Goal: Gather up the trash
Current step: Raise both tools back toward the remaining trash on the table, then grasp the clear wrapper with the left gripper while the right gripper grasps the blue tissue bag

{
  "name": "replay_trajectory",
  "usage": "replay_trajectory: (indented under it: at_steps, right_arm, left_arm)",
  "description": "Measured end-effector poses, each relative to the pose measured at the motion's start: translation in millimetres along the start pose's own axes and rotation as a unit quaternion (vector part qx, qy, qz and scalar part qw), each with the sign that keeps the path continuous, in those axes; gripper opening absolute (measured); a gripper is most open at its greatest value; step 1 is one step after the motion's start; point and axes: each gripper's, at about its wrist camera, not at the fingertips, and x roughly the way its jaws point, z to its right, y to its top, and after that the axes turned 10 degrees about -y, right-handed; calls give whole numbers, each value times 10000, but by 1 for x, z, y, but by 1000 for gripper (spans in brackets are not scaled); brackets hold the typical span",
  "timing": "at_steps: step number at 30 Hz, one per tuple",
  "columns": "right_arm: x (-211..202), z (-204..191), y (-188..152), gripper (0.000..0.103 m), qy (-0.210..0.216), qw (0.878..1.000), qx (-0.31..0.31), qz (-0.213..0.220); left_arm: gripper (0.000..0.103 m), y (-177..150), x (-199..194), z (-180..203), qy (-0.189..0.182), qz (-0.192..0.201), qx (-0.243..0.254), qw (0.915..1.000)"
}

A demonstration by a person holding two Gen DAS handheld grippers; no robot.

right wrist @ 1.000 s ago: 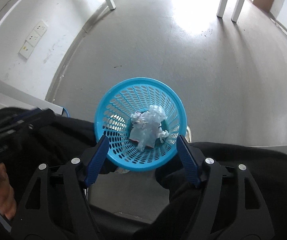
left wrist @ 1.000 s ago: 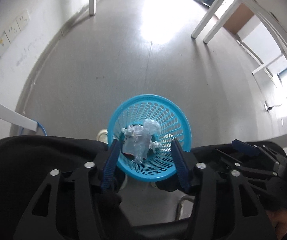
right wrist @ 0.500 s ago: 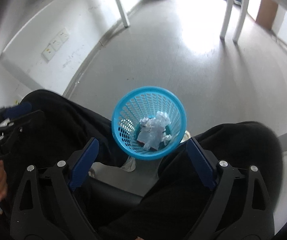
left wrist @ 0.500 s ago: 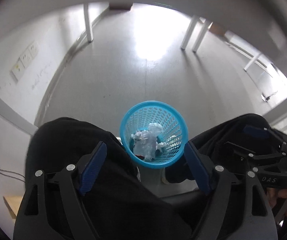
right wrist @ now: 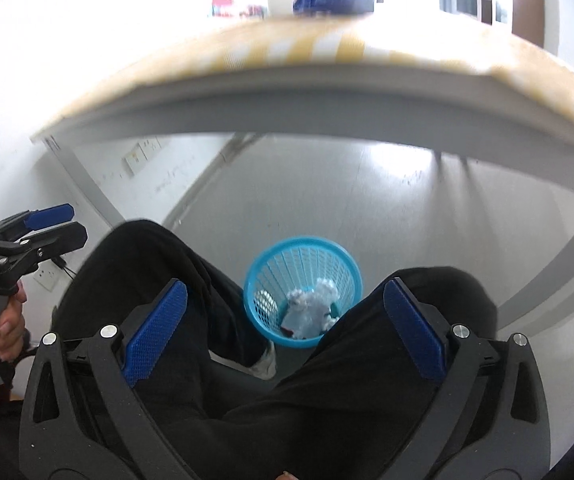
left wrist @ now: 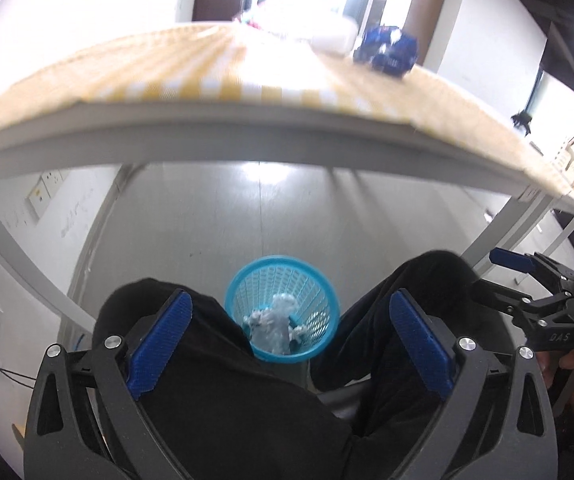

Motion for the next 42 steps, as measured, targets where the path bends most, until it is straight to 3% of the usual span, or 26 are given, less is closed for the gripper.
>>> replay_trajectory:
  at_steps: [8, 16, 24, 33, 42]
  right_arm:
    - [-53, 5, 27, 94, -68, 9967, -58, 805]
    - [-66, 18, 78, 94, -222, 9915, 69, 1279]
    - [-51, 26, 136, 94, -297, 9903, 71, 1358]
    - [-16, 38, 185, 94, -335, 9924, 163, 1170]
    - [20, 46, 231, 89, -401, 9946, 200, 939]
  left_arm:
    - [97, 35, -43, 12, 36, 714, 348, 9968]
    - [97, 96, -57, 14, 5, 1175, 456, 9920]
    - [97, 152, -32, 8, 150, 1012, 606, 9929]
    - [97, 198, 0, -10, 160, 790, 512, 9954]
    - [96, 246, 47, -20, 416, 504, 637, 9958]
